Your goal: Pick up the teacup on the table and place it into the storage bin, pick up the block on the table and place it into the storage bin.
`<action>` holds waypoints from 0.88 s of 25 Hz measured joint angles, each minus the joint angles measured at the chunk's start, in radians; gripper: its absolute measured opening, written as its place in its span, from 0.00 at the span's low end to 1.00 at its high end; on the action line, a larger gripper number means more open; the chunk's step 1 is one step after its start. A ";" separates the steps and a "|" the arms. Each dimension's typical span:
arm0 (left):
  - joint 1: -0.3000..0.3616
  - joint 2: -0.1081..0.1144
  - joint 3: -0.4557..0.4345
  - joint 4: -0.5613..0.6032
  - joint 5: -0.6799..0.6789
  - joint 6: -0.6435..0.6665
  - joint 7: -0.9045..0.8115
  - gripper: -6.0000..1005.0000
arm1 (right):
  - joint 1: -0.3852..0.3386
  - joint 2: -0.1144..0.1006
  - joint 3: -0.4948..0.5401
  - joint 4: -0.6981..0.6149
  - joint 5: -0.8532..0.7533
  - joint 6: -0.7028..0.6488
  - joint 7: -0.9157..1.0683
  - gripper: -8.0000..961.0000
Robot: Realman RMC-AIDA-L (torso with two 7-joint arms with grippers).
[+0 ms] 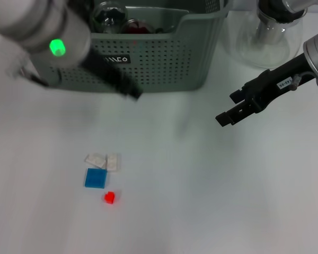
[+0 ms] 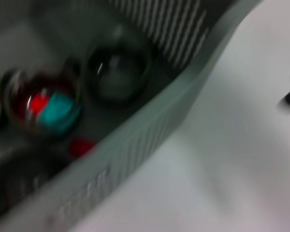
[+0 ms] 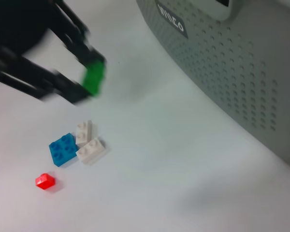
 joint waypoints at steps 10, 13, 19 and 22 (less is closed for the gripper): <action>-0.227 0.079 -0.307 -0.074 0.005 -0.120 0.095 0.40 | 0.002 0.000 0.000 0.000 0.000 -0.001 0.003 0.97; -0.310 0.119 -0.313 -0.311 0.069 -0.269 0.093 0.40 | 0.003 0.000 0.000 0.000 -0.009 -0.002 0.009 0.97; -0.397 0.142 -0.313 -0.645 0.097 -0.511 0.118 0.41 | 0.008 0.005 0.000 0.000 -0.038 -0.002 0.015 0.97; -0.400 0.137 -0.316 -0.668 0.094 -0.548 0.134 0.57 | 0.010 0.006 0.000 0.000 -0.040 -0.002 0.015 0.97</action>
